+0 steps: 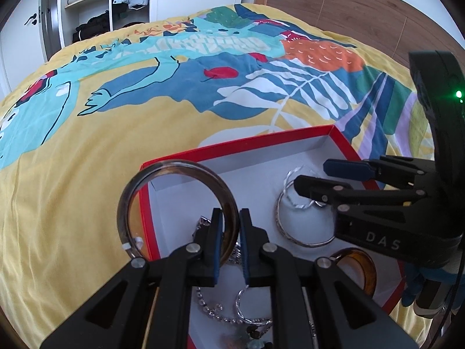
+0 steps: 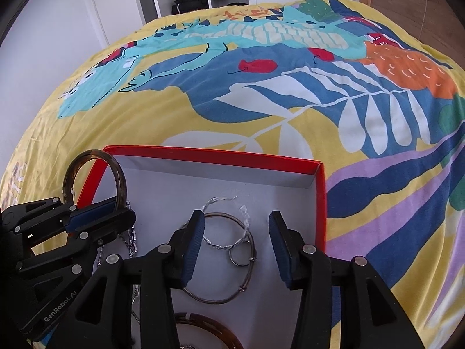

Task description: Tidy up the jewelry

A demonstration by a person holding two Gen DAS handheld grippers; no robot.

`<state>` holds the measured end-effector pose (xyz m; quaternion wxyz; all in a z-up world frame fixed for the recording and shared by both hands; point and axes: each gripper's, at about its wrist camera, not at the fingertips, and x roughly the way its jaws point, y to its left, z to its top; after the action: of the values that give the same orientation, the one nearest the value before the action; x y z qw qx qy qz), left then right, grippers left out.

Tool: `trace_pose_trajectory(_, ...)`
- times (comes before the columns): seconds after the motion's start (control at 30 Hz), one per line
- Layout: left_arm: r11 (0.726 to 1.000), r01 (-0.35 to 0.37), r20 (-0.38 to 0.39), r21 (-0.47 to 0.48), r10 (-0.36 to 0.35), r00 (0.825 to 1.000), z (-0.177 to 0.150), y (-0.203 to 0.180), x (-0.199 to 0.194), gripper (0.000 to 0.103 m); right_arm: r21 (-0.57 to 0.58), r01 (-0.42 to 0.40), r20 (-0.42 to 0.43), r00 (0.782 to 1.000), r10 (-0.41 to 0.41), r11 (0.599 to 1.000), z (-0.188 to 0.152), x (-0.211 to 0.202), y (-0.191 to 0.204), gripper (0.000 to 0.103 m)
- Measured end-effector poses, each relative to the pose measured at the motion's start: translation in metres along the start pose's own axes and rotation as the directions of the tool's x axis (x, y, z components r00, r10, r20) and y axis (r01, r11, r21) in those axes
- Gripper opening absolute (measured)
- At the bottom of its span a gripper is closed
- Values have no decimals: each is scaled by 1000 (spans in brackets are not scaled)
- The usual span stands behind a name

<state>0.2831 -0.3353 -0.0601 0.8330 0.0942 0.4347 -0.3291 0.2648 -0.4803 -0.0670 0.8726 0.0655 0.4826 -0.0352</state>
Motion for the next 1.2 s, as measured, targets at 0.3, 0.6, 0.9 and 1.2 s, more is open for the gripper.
trace_pose_trajectory(0.3, 999, 19, -9, -48, -19, 1000, 0, 4, -5, 38, 55, -9, 72, 997, 5, 998, -6, -35, -10, 47)
trace_pose_trajectory(0.6, 999, 38, 18, -12, -38, 999, 5, -20, -38, 38, 101, 7, 132, 991, -20, 995, -24, -89, -17, 50)
trace_pose_trajectory(0.9, 999, -39, 55, -17, 40, 998, -10, -32, -113, 43, 104, 12, 153, 988, -28, 995, -62, -139, 7, 52)
trace_pose_trajectory(1.2, 980, -185, 59, -67, 189, 980, -57, -23, -200, 50, 94, -31, 161, 987, 16, 995, -103, -185, 56, 56)
